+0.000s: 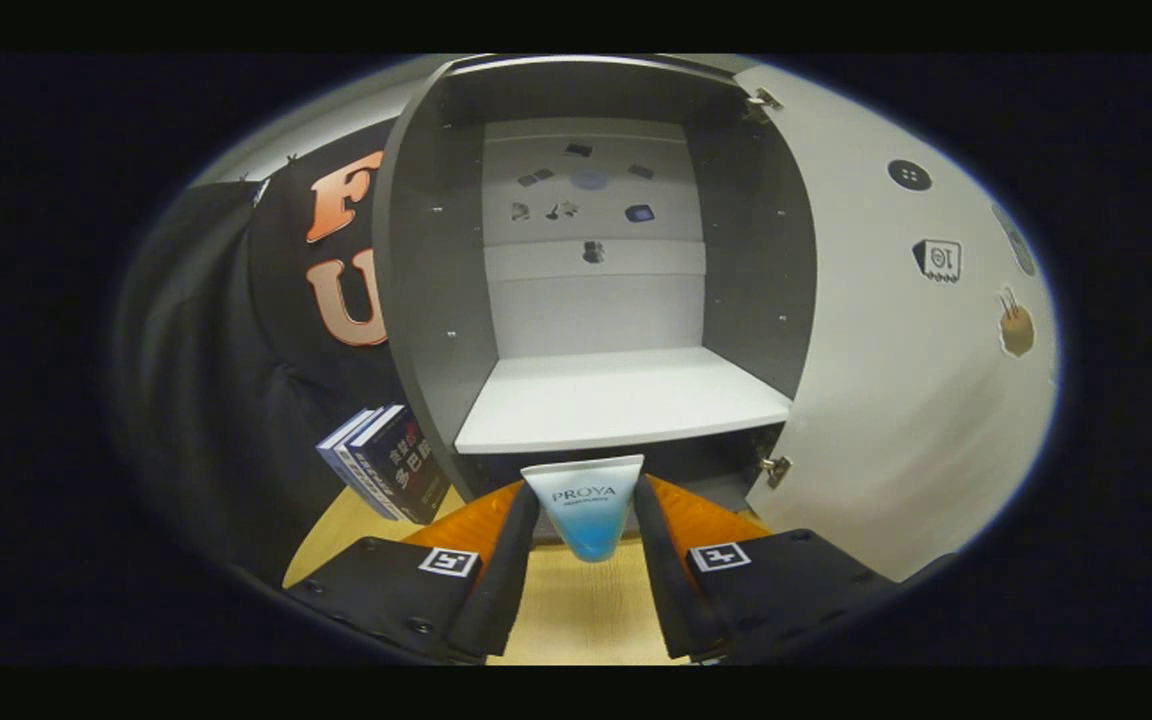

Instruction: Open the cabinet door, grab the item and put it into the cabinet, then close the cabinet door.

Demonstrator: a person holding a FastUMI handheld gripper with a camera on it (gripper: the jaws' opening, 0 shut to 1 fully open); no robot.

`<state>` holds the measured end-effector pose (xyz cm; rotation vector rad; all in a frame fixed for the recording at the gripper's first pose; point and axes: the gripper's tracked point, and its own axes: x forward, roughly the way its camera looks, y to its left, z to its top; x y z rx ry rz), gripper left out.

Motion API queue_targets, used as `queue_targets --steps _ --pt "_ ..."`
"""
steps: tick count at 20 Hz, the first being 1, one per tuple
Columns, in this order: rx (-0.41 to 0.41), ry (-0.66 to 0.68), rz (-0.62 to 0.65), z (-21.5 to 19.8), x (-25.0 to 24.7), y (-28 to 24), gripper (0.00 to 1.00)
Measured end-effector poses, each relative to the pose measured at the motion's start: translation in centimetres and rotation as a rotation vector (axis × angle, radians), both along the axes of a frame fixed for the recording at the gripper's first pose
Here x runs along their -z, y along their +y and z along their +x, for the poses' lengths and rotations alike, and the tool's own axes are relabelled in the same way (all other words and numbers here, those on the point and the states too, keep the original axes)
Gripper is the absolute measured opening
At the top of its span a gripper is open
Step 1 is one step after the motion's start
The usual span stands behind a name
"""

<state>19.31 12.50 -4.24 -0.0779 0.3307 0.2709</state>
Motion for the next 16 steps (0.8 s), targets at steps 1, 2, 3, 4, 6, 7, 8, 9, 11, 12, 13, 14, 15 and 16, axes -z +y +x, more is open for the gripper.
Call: queue_targets --steps 1,2,3,4,6,7,8,9,11,12,13,14,15,16 --pt "-0.005 -0.013 0.000 0.6 -1.2 0.4 0.63" --pt "-0.012 -0.028 0.000 1.2 -2.3 0.8 0.63" --pt "-0.018 -0.042 0.000 2.0 -3.3 1.1 0.63" --pt "-0.020 -0.051 -0.001 2.9 -4.1 1.3 0.63" --pt "-0.010 -0.050 -0.001 4.8 -5.0 1.6 0.63" --pt "-0.008 -0.047 0.001 5.9 -5.4 1.8 0.63" --pt "-0.007 -0.043 -0.001 6.8 -5.4 1.9 0.63" --pt "-0.006 -0.041 -0.005 7.8 -5.5 2.0 0.63" --pt "0.000 -0.024 -0.013 9.8 -5.0 2.2 0.63" --pt "0.000 -0.010 -0.013 10.7 -4.6 2.4 0.63" --pt "-0.002 0.003 -0.013 11.5 -4.1 2.6 0.63" --pt "0.000 0.017 -0.014 12.3 -3.6 2.8 0.63" --pt "-0.001 0.032 -0.020 12.9 -3.0 3.0 0.63" --pt "-0.009 0.010 -0.013 13.4 -3.2 3.2 0.63"
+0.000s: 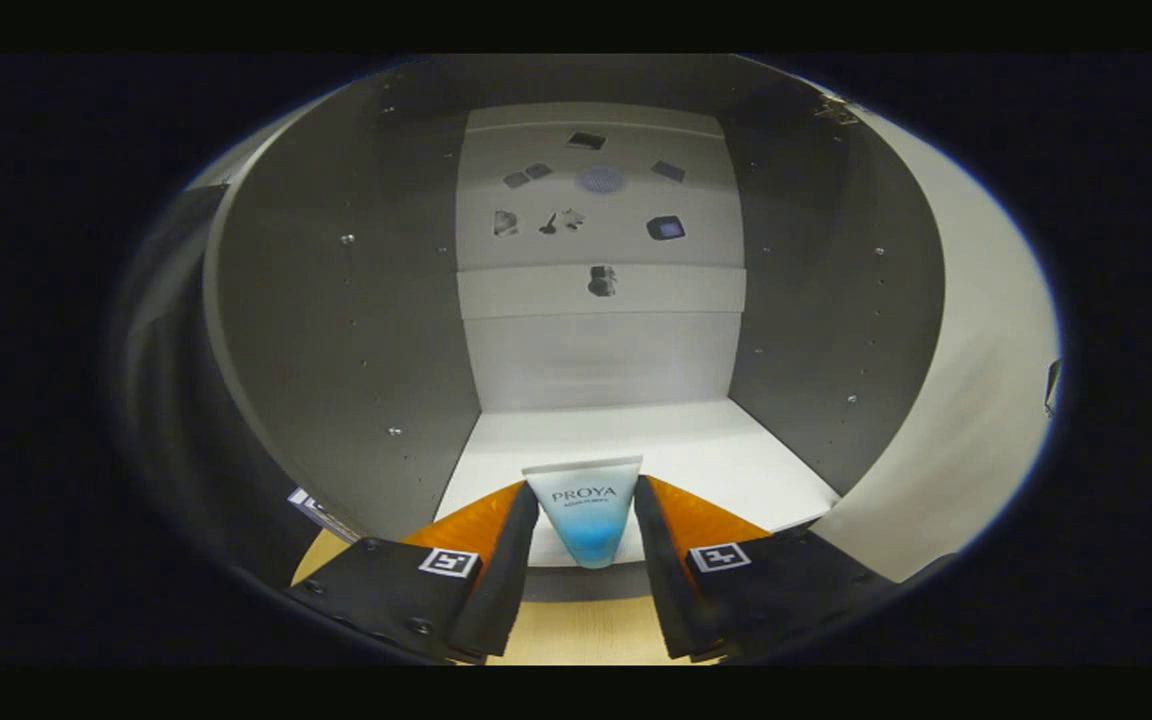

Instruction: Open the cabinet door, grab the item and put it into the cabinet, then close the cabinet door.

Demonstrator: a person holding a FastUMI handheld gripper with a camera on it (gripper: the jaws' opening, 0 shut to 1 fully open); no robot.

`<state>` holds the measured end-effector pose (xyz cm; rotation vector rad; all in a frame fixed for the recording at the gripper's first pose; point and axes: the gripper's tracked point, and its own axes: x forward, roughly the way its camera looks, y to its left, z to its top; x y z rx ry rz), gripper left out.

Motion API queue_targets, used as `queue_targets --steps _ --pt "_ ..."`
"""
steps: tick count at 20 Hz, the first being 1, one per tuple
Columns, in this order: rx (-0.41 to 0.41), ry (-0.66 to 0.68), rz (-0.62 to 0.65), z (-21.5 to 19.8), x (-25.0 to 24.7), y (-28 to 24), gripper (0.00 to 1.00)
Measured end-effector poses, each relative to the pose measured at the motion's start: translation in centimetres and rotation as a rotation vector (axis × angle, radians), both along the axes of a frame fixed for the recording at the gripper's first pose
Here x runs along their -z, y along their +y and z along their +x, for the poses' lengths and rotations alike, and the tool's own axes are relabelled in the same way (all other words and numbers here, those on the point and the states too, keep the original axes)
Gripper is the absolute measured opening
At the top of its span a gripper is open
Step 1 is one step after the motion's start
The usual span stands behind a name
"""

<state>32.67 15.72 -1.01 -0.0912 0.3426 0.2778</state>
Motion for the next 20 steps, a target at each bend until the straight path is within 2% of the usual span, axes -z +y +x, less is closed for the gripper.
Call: queue_targets --steps 6,12,15,19,20 --pt "-0.021 0.010 -0.040 1.9 0.0 0.5 0.63" --pt "-0.001 -0.024 -0.031 2.1 -1.3 -0.3 0.67" --pt "0.003 -0.065 -0.024 1.3 -2.5 -0.5 0.89" --pt "0.013 -0.125 -0.004 -0.9 -4.6 -0.8 0.99" --pt "0.018 -0.139 -0.003 -1.7 -5.1 -1.1 0.99"
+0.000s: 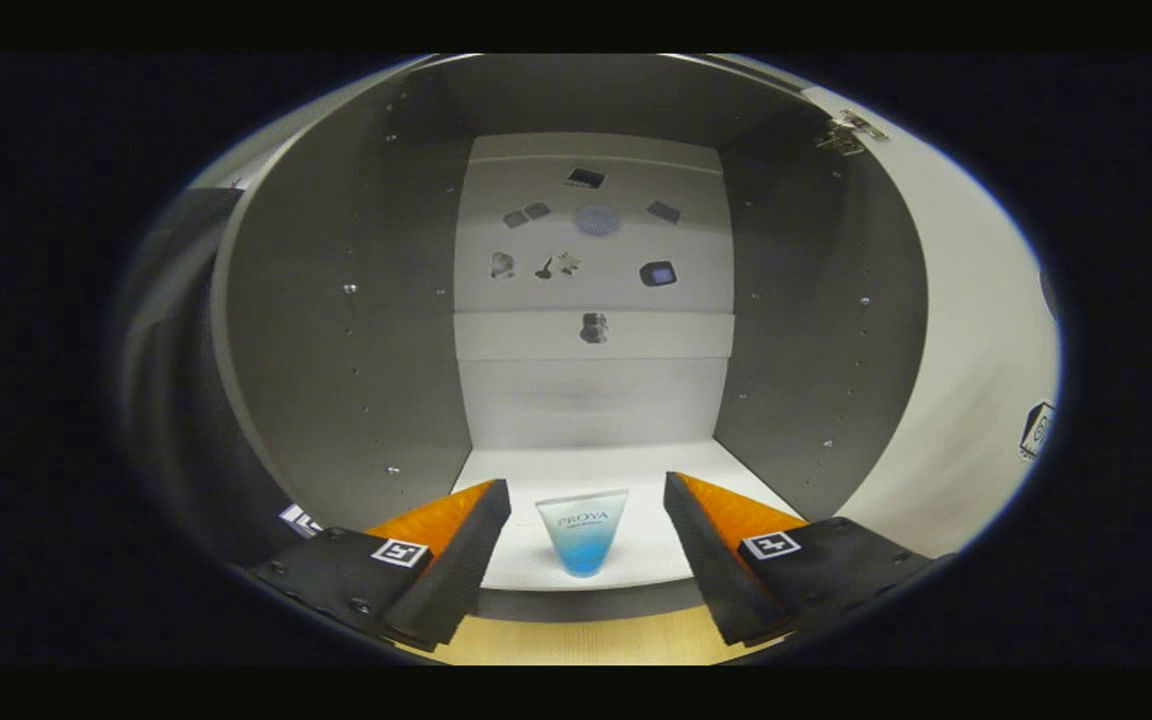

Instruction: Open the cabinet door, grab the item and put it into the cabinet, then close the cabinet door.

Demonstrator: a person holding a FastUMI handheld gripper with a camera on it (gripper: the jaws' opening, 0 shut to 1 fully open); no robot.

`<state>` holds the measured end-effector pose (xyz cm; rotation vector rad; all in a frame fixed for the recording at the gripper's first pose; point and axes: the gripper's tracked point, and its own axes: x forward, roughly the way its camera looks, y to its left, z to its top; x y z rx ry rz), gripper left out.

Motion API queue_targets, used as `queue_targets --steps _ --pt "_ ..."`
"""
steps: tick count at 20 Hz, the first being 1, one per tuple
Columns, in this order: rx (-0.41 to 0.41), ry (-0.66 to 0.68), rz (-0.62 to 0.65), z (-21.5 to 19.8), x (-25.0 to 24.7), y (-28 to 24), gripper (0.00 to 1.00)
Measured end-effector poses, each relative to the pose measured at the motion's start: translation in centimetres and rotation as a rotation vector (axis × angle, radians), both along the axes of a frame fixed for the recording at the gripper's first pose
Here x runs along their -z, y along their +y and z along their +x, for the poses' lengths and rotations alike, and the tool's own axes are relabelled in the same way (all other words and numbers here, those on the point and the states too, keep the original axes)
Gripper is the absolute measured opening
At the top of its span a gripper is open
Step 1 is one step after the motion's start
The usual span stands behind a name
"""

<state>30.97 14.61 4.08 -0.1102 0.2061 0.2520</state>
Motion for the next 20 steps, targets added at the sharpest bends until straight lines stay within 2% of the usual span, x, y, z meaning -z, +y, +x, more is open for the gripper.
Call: queue_targets --steps 4,10,20 --pt "0.015 -0.049 0.036 -4.0 -2.1 -1.0 0.99" --pt "0.071 -0.127 0.080 -12.4 -3.6 -4.6 0.98" --pt "0.280 -0.179 0.052 -26.4 -1.7 -16.5 0.98"
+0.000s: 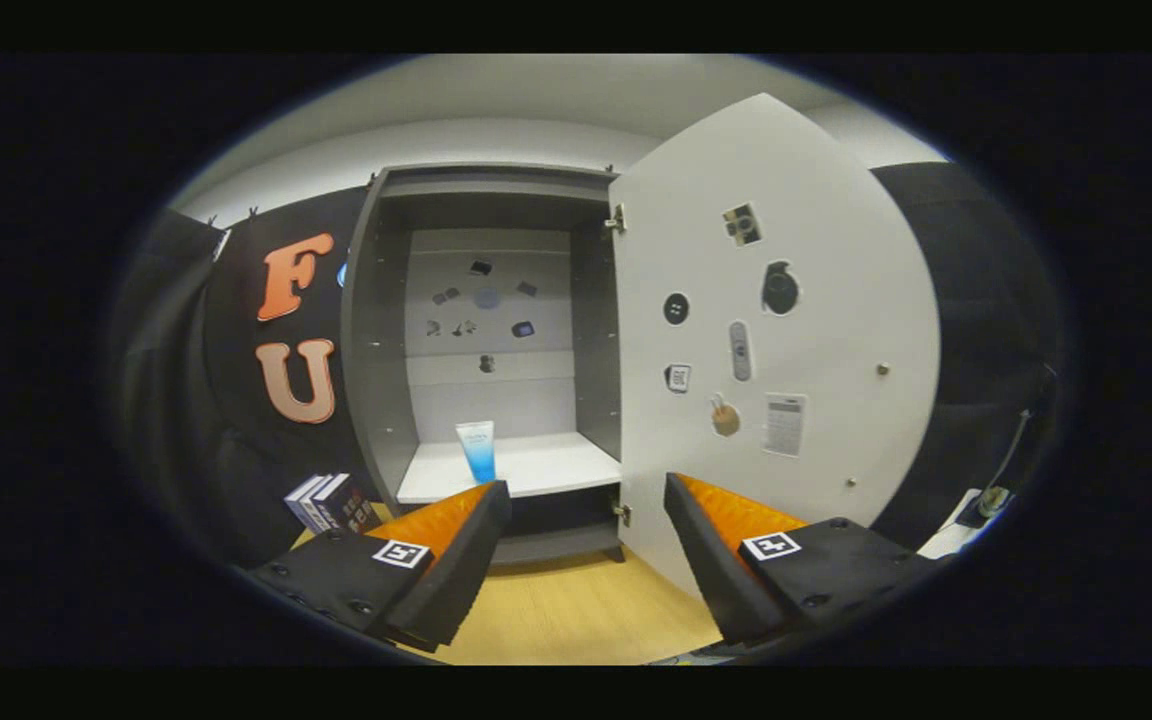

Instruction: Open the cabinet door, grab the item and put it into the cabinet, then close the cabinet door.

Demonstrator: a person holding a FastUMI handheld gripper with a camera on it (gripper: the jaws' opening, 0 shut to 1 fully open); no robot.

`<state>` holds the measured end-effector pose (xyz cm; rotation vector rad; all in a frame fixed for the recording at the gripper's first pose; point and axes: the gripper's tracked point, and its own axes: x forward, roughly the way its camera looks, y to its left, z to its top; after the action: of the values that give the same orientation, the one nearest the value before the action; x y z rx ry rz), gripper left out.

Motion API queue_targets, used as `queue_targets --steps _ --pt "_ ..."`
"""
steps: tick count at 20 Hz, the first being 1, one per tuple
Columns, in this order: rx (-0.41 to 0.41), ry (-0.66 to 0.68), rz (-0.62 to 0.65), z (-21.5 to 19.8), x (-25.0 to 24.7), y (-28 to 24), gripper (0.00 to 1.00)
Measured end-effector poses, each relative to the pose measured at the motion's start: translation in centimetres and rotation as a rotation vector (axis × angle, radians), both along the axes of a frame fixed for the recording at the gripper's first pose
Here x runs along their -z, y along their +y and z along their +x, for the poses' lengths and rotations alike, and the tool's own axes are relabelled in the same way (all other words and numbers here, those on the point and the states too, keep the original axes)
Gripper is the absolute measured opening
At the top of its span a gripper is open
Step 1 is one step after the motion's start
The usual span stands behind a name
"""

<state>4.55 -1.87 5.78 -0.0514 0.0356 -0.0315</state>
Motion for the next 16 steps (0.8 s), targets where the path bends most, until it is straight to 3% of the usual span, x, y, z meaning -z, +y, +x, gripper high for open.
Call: queue_targets --steps 8,16 --pt "0.180 -0.003 0.060 -6.6 1.8 -12.2 0.98" --pt "0.328 0.015 0.033 -4.7 3.5 -25.4 0.99"
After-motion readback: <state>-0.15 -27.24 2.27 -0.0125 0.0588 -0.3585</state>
